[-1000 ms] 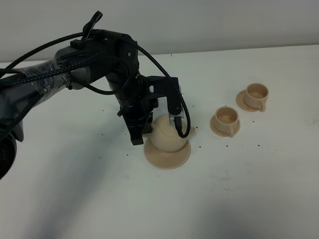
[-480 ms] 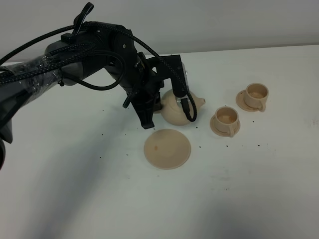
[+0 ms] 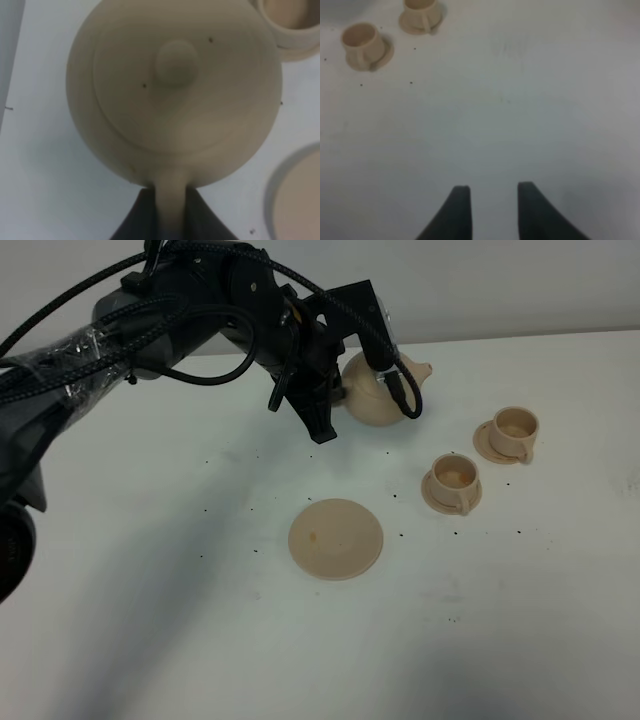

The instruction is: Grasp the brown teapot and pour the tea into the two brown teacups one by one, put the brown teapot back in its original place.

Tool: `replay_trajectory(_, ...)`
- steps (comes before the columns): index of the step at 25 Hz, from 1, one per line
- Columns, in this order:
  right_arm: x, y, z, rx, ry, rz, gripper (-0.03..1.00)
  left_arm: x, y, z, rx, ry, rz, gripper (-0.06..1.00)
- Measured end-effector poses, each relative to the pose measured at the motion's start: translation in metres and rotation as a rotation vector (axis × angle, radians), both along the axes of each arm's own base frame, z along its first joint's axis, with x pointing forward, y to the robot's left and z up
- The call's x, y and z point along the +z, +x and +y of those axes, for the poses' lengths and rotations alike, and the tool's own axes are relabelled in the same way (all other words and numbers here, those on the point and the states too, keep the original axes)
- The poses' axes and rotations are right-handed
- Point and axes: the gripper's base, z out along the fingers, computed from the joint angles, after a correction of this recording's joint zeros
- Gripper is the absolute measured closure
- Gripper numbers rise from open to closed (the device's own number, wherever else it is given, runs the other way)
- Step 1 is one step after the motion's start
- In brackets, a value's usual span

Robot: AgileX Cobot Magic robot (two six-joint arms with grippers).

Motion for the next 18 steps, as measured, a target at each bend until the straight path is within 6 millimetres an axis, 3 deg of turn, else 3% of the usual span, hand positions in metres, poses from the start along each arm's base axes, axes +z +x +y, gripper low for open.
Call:
replay_trajectory(9,0.000,0.000,0.000,0.000,0.000,0.000,0.73,-0.017,0.035,-0.022,-0.014,0.010,0.023,0.83)
replay_trajectory(18,0.000,0.000,0.000,0.000,0.000,0.000,0.73,-0.025,0.038,-0.047,-0.007,-0.057,-0.044,0.83)
